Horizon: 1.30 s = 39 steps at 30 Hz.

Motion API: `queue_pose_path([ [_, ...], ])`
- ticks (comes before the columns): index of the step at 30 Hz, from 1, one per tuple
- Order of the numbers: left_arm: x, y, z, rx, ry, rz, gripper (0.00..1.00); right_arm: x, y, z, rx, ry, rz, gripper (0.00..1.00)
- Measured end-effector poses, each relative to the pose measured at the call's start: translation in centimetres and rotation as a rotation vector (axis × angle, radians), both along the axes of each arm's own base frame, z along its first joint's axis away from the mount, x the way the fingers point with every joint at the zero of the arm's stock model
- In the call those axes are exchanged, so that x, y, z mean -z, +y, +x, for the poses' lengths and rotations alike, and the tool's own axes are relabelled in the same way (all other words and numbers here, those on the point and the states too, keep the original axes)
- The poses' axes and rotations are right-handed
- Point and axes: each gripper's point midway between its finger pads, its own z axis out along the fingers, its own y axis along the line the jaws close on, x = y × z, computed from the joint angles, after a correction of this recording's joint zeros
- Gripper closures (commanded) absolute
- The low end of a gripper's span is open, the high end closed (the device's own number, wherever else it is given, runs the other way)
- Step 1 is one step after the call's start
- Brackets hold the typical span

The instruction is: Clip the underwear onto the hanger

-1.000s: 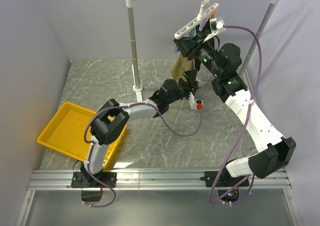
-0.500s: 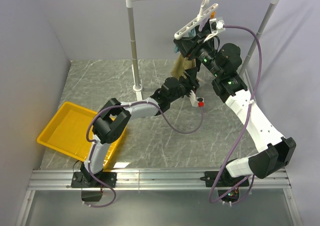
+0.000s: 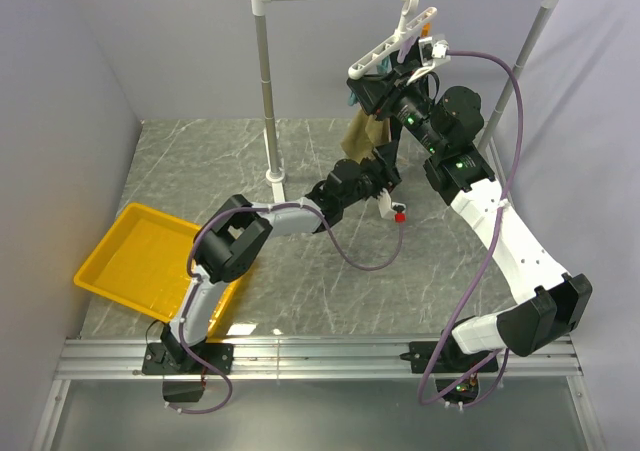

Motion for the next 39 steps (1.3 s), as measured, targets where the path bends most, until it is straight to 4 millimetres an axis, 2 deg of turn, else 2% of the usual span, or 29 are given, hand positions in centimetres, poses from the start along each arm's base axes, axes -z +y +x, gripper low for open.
queue_pose_path([
  [5, 1.8, -0.3, 0.7, -0.022, -0.034, 0.070, 0.30, 0.0, 0.0, 0.0, -0.001, 0.000, 0.000, 1.00],
  [9, 1.2, -0.5, 1.2, -0.034, -0.065, 0.082, 0.36, 0.0, 0.0, 0.0, -0.002, 0.000, -0.001, 1.00],
  [15, -0.4, -0.6, 2.0, -0.069, -0.097, 0.080, 0.54, 0.0, 0.0, 0.0, -0.003, 0.000, -0.001, 1.00],
  [18, -0.9, -0.5, 2.3, -0.084, -0.101, 0.079, 0.72, 0.0, 0.0, 0.0, -0.003, 0.000, -0.001, 1.00],
  [19, -0.9, -0.5, 2.3, -0.087, -0.099, 0.082, 0.84, 0.0, 0.0, 0.0, -0.003, 0.000, -0.001, 1.00],
  [22, 0.0, -0.3, 2.5, -0.098, -0.071, 0.110, 1.00, 0.0, 0.0, 0.0, -0.003, 0.000, -0.001, 1.00],
  [25, 1.0, -0.2, 2.5, -0.097, -0.040, 0.138, 1.00, 0.0, 0.0, 0.0, -0.003, 0.000, -0.001, 1.00],
  [29, 1.4, -0.1, 2.4, -0.091, -0.020, 0.129, 1.00, 0.0, 0.0, 0.0, -0.003, 0.000, -0.001, 1.00],
  [33, 1.6, 0.9, 1.4, -0.064, 0.047, 0.094, 1.00, 0.0, 0.0, 0.0, -0.003, 0.000, -0.001, 1.00],
  [36, 0.1, 2.1, 0.3, -0.042, 0.111, 0.024, 1.00, 0.0, 0.0, 0.0, -0.003, -0.001, -0.001, 1.00],
  [39, -2.9, 3.5, -0.7, -0.024, 0.169, -0.072, 1.00, 0.0, 0.0, 0.0, -0.003, -0.001, 0.000, 1.00],
])
